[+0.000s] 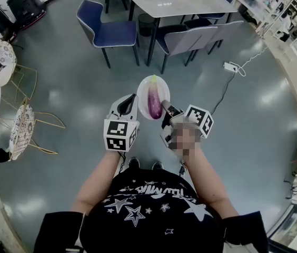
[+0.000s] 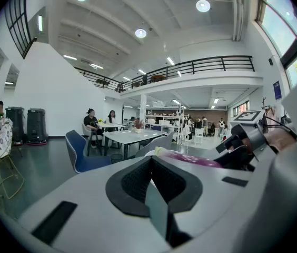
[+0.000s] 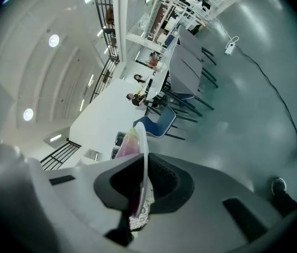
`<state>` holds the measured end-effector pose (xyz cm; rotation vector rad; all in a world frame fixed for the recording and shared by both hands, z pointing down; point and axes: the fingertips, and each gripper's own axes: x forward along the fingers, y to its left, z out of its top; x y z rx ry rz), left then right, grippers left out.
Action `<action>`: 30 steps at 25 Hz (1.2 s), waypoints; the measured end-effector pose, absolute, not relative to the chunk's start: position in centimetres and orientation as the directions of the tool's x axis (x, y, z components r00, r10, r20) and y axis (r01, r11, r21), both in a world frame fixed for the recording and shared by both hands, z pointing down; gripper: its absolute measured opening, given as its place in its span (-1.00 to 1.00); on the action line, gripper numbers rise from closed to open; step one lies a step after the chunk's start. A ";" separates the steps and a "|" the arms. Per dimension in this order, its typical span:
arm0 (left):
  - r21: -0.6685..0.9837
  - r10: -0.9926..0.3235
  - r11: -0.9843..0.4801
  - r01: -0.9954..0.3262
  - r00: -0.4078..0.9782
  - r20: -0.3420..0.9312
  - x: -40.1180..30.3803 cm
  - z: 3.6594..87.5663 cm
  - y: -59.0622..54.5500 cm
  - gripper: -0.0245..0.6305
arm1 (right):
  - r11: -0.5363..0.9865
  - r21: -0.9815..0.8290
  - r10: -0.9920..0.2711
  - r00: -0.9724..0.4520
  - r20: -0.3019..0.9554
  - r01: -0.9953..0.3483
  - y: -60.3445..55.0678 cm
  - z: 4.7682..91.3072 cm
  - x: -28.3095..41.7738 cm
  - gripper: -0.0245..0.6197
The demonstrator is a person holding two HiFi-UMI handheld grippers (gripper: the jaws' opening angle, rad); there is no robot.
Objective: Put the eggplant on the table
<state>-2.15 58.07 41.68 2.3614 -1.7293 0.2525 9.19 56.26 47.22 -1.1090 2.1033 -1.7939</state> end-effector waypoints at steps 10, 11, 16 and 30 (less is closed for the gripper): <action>0.079 -0.926 -0.287 -0.955 0.298 0.231 -2.7 40.5 58.9 -0.90 | 0.036 -0.912 -0.620 -0.724 0.301 -0.409 57.0 45.5 8.4 -0.84; 0.079 -0.927 -0.288 -0.954 0.298 0.227 -2.8 40.3 59.0 -0.90 | 0.042 -0.914 -0.622 -0.726 0.293 -0.405 57.1 45.2 8.3 -0.84; 0.076 -0.936 -0.272 -0.959 0.282 0.211 -3.8 39.8 59.3 -0.90 | 0.060 -0.908 -0.620 -0.729 0.292 -0.415 57.5 44.5 7.9 -0.84; 0.107 -0.932 -0.276 -0.955 0.293 0.212 -6.3 40.3 58.8 -0.90 | 0.068 -0.894 -0.631 -0.713 0.306 -0.444 56.9 44.5 5.7 -0.84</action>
